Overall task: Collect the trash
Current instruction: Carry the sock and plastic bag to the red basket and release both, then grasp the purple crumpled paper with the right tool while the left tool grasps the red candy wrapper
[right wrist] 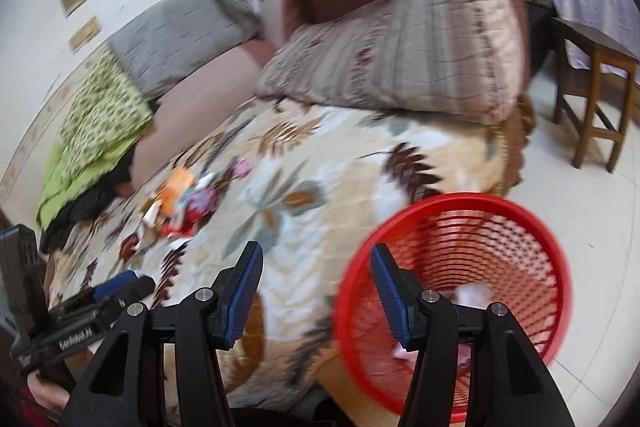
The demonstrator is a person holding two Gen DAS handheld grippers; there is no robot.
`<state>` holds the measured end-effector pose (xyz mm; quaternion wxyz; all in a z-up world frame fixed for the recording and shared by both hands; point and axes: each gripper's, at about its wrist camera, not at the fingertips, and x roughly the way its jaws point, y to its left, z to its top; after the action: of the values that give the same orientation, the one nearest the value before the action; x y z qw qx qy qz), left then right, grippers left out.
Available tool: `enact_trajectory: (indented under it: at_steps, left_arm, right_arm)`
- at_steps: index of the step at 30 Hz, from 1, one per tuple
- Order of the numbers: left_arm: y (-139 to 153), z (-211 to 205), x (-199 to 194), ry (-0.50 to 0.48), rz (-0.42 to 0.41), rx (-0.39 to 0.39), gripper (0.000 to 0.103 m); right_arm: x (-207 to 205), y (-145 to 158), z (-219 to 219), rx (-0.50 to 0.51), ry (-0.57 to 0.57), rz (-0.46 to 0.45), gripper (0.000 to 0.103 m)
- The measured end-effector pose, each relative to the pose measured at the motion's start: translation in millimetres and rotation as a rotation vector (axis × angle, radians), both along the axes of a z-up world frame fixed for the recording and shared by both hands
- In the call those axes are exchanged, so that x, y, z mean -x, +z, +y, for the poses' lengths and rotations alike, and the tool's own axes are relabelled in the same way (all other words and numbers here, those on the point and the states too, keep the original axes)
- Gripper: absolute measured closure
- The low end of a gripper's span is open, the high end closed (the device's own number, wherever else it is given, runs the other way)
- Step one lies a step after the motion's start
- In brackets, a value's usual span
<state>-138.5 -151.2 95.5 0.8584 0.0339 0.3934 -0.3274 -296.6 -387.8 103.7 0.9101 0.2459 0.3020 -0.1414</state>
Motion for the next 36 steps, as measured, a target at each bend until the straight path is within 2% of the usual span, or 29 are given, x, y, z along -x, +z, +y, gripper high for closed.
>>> enact_trajectory:
  at_steps: [6,10,14,20,25,31,32,36]
  left_arm:
    - [-4,77,-46,0.205,-0.025,-0.033,0.033]
    - [-7,129,-79,0.330,0.007,-0.024,0.033]
    - [-8,160,-105,0.390,0.005,-0.051,0.033]
    - [-17,154,-156,0.316,-0.011,-0.149,0.032]
    - [-38,137,-196,0.243,-0.038,-0.232,0.032]
    - [-62,119,-215,0.131,-0.049,-0.322,0.034]
    - [-64,117,-214,0.118,-0.051,-0.326,0.037]
    - [-67,112,-224,0.109,-0.056,-0.325,0.037]
  right_arm:
    - [-42,0,34,-0.012,0.100,0.023,0.040]
    - [-74,3,56,-0.032,0.169,0.033,0.039]
    - [-108,8,75,-0.055,0.217,0.028,0.038]
    - [-148,12,80,-0.053,0.243,0.040,0.038]
    - [-179,8,63,-0.059,0.225,0.087,0.035]
    - [-230,-12,33,-0.149,0.192,0.157,0.034]
    - [-239,-16,30,-0.162,0.186,0.164,0.034]
    - [-280,-34,14,-0.207,0.154,0.189,0.036]
